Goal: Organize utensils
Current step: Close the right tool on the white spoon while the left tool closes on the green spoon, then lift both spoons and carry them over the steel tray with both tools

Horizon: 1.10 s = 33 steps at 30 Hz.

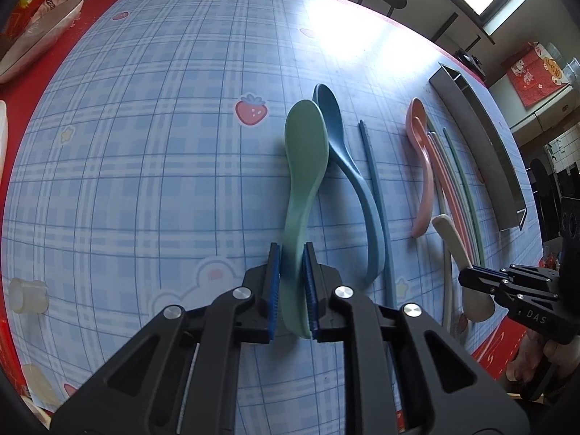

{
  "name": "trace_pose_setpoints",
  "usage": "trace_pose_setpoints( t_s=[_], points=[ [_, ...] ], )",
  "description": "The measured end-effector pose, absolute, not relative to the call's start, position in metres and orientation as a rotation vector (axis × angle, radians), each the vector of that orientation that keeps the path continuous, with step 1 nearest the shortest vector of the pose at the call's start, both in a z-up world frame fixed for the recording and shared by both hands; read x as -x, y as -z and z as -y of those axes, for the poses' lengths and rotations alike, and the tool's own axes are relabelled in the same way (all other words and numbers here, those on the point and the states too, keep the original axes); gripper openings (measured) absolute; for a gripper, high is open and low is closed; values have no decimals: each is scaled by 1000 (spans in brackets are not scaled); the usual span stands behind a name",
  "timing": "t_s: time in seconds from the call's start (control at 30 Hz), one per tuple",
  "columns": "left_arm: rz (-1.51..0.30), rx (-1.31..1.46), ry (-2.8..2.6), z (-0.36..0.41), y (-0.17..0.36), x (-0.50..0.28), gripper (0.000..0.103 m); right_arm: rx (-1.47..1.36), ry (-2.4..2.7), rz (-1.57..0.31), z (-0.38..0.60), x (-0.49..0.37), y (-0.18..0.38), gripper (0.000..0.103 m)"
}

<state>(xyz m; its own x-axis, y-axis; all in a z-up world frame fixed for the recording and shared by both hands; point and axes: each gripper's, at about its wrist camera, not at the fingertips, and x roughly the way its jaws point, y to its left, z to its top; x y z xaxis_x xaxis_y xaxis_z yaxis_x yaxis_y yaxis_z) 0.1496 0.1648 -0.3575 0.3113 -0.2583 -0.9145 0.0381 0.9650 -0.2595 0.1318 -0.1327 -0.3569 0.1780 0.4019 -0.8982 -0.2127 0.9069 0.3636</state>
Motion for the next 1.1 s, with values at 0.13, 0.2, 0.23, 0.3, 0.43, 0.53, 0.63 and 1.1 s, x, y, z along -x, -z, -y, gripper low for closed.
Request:
trace_pose_setpoints(
  t_s=[0.13, 0.2, 0.23, 0.3, 0.43, 0.53, 0.63, 1.1],
  points=[
    [-1224, 215, 205, -166, 359, -138, 16, -190, -445, -1322, 132, -127, 358, 7],
    [-1218, 231, 199, -167, 360, -138, 18, -198, -447, -1322, 132, -127, 359, 7],
    [-1219, 231, 195, -167, 360, -138, 18, -200, -447, -1324, 131, -127, 359, 7],
    [-1218, 205, 194, -163, 359, -139, 18, -206, -447, -1327, 130, -127, 361, 7],
    [-1203, 206, 205, -163, 361, -137, 18, -244, -450, -1323, 138, -122, 365, 7],
    [-1194, 208, 208, -167, 361, -133, 18, -290, -452, -1315, 144, -121, 367, 7],
    [-1181, 187, 205, -165, 361, -130, 18, -303, -455, -1300, 146, -120, 368, 7],
    [-1160, 292, 172, -177, 361, -122, 11, -247, -482, -1287, 140, -118, 357, 7]
  ],
)
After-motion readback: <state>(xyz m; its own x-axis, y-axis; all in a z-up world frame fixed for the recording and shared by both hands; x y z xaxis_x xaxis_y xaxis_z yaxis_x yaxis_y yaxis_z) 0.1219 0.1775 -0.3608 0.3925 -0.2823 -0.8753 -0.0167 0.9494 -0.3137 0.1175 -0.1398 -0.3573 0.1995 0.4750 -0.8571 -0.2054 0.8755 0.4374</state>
